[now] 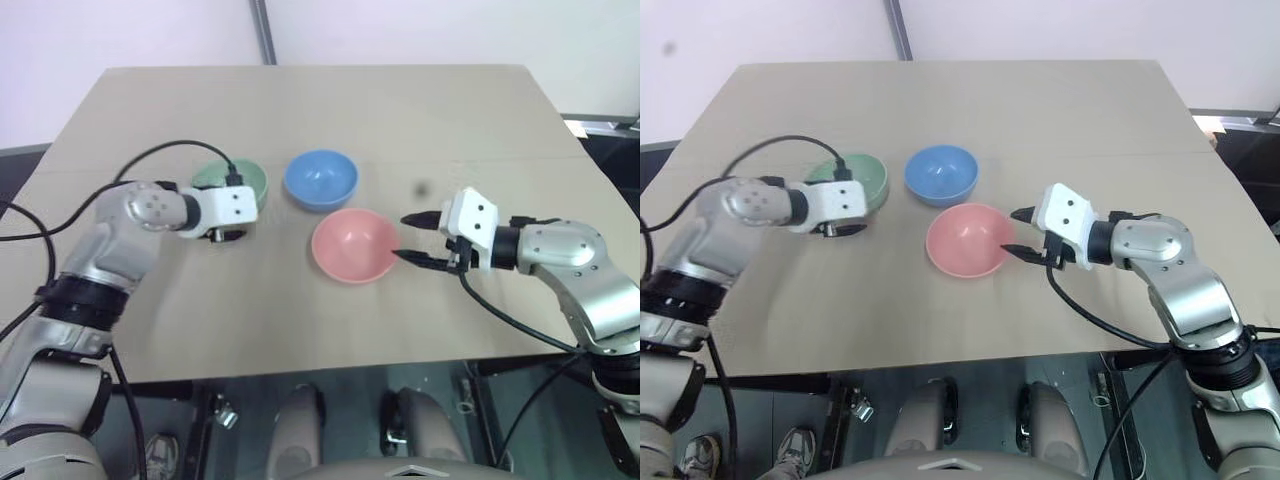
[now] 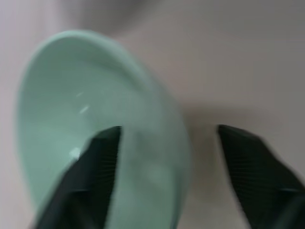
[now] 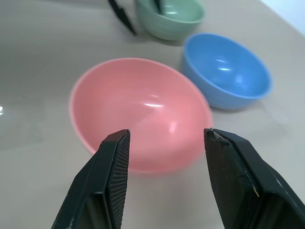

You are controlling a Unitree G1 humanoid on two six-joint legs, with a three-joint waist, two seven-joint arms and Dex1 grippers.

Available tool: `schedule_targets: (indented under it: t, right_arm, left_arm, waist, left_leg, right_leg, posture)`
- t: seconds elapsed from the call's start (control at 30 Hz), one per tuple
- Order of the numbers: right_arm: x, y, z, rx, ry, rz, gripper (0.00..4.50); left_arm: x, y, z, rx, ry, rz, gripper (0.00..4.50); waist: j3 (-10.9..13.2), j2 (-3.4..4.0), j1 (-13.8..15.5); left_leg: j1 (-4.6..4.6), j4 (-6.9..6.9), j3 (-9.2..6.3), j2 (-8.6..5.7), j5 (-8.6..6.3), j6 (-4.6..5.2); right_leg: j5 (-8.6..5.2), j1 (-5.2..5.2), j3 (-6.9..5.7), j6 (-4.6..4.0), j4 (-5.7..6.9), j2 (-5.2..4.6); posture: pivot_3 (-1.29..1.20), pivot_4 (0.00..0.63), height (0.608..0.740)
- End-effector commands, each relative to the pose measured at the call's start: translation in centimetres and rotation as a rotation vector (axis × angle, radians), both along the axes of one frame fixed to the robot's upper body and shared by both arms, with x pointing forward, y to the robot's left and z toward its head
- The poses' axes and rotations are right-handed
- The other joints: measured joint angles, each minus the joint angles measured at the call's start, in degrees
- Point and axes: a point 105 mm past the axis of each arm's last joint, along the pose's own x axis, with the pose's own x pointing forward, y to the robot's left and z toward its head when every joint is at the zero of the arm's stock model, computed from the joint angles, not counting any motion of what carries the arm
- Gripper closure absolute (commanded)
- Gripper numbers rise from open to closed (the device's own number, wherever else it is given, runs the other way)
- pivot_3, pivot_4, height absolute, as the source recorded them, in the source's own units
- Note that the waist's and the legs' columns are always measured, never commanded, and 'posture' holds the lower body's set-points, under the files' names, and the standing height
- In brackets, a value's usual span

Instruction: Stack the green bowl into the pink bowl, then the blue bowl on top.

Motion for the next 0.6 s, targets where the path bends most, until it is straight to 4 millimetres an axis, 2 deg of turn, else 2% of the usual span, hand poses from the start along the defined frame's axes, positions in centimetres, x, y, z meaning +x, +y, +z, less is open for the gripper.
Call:
schedule_targets:
  t: [0.03, 0.13, 0.17, 0.27, 0.4, 0.5, 0.6]
  right_arm:
    - [-0.5, -0.6, 1.2, 0.016, -0.052, -0.043, 1.76]
    - [-0.7, -1.2, 1.1, 0.013, -0.050, -0.072, 1.76]
    - [-0.8, -1.5, 1.1, 0.012, -0.050, -0.084, 1.76]
    - [-1.0, -2.4, 1.0, 0.013, -0.047, -0.116, 1.76]
    - [-0.9, -3.3, 0.8, 0.014, -0.044, -0.145, 1.76]
    - [-0.8, -3.7, 0.7, 0.015, -0.040, -0.165, 1.76]
    - [-0.5, -4.2, 0.6, 0.019, -0.037, -0.188, 1.76]
  left_arm:
    - [0.7, -0.1, 1.2, 0.023, -0.031, -0.027, 3.18]
    - [0.3, -1.0, 1.7, -0.018, -0.020, -0.079, 4.48]
    - [-0.3, -1.6, 2.7, -0.056, -0.023, -0.124, 4.48]
    - [-3.8, -4.0, 5.9, -0.137, -0.018, -0.305, 4.48]
    - [-7.8, -5.3, 8.3, -0.156, 0.022, -0.412, 4.48]
    - [-9.5, -6.8, 9.3, -0.178, 0.052, -0.470, 4.48]
    - [-9.8, -9.0, 8.9, -0.190, 0.069, -0.551, 4.48]
  waist:
    - [0.0, 0.00, 0.1]
    - [0.0, -0.01, 0.1]
    - [0.0, -0.01, 0.1]
    - [0.1, -0.10, 0.0]
    - [0.1, -0.11, -0.2]
    - [0.0, -0.06, 0.1]
    - [0.0, -0.06, 0.3]
  left_leg:
    - [0.00, 0.00, -0.01, 0.00, 0.00, 0.00]
    - [0.00, 0.03, -0.01, 0.00, 0.00, 0.00]
    - [0.00, 0.04, -0.01, 0.00, 0.00, 0.00]
    - [-0.06, 0.04, -0.04, 0.00, 0.00, 0.00]
    - [-0.01, 0.03, -0.02, 0.00, 0.00, -0.01]
    - [0.07, 0.05, -0.04, 0.00, 0.00, 0.00]
    - [0.06, 0.20, -0.13, 0.00, 0.00, 0.00]
  right_leg:
    - [0.00, 0.01, -0.01, 0.00, 0.00, 0.00]
    - [-0.03, 0.02, 0.00, 0.06, 0.00, -0.01]
    - [-0.03, 0.02, 0.00, 0.06, 0.00, -0.02]
    - [-0.01, 0.01, 0.00, 0.01, -0.01, -0.02]
    - [-0.02, 0.01, 0.06, 0.04, -0.01, -0.02]
    - [-0.13, 0.06, 0.05, 0.23, 0.07, -0.01]
    - [-0.14, 0.15, -0.03, 0.26, 0.13, -0.01]
  posture:
    - [0.00, 0.150, 0.740]
    - [0.00, 0.150, 0.740]
    - [0.00, 0.150, 0.740]
    - [0.00, 0.150, 0.740]
    - [0.00, 0.150, 0.740]
    - [0.00, 0.150, 0.740]
    - [0.00, 0.150, 0.740]
